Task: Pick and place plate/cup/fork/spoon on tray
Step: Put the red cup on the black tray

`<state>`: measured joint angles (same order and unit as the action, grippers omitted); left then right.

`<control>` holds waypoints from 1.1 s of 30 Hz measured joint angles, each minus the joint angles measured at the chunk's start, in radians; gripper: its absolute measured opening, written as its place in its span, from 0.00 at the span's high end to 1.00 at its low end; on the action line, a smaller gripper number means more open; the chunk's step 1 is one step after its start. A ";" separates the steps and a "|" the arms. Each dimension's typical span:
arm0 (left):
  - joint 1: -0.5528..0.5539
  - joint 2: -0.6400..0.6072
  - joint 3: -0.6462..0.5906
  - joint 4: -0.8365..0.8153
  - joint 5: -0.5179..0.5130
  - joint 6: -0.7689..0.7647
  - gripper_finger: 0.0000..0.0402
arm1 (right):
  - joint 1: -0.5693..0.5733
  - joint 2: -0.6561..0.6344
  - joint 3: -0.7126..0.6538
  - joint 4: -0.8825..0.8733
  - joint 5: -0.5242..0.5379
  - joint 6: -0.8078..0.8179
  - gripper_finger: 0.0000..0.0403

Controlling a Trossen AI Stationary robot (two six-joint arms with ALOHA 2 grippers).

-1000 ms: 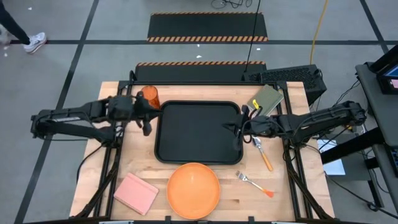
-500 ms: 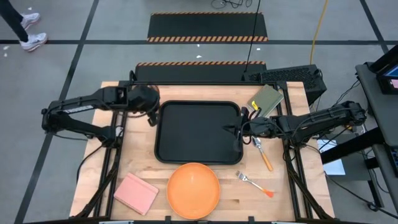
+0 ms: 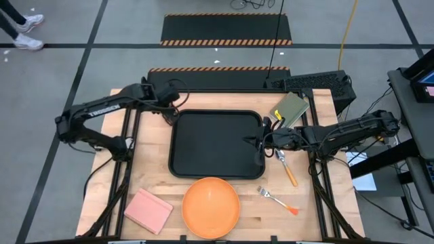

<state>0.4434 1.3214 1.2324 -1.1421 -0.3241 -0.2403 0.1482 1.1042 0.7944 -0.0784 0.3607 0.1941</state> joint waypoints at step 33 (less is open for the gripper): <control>0.142 0.132 0.000 -0.015 0.115 0.195 0.67 | 0.003 0.000 0.000 -0.005 -0.079 -0.005 1.00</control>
<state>0.5850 1.4536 1.2324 -1.1572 -0.2094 -0.0450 0.1512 1.1042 0.7944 -0.0837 0.2821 0.1896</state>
